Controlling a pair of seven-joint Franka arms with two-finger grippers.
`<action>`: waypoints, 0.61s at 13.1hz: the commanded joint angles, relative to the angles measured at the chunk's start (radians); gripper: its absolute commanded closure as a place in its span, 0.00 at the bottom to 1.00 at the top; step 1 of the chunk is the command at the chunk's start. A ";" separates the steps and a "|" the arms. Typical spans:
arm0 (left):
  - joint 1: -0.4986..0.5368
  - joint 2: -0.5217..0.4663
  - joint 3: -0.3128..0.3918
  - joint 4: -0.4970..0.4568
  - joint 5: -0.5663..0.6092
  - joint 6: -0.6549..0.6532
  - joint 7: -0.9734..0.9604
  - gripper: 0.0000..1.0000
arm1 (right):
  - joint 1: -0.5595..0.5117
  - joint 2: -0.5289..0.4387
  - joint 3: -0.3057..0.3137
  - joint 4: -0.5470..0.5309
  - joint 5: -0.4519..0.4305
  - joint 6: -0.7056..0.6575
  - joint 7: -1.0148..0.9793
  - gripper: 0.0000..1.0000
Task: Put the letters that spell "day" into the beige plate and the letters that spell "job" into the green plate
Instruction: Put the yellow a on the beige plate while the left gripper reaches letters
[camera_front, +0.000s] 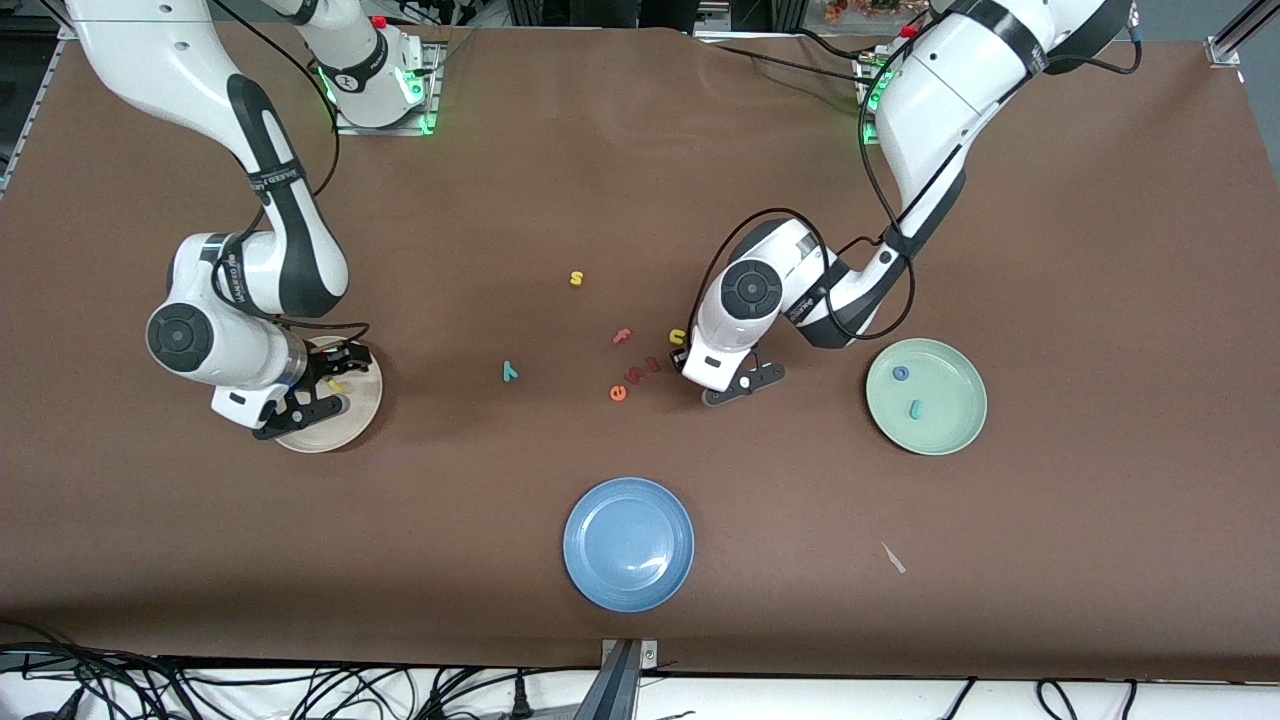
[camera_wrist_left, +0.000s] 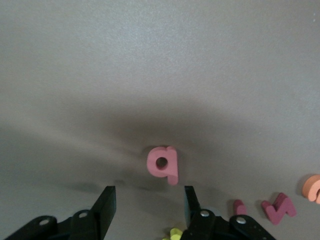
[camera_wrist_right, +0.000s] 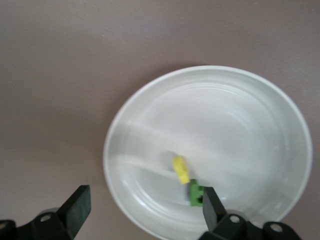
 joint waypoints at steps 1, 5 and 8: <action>-0.003 0.010 -0.002 0.033 -0.010 -0.003 -0.022 0.44 | 0.005 -0.023 0.014 0.016 0.059 -0.041 0.015 0.01; -0.011 0.026 0.020 0.040 -0.003 0.029 -0.020 0.49 | 0.035 -0.012 0.098 0.041 0.056 -0.029 0.228 0.01; -0.011 0.030 0.020 0.041 -0.004 0.031 -0.022 0.54 | 0.133 0.031 0.098 0.048 0.054 0.044 0.353 0.01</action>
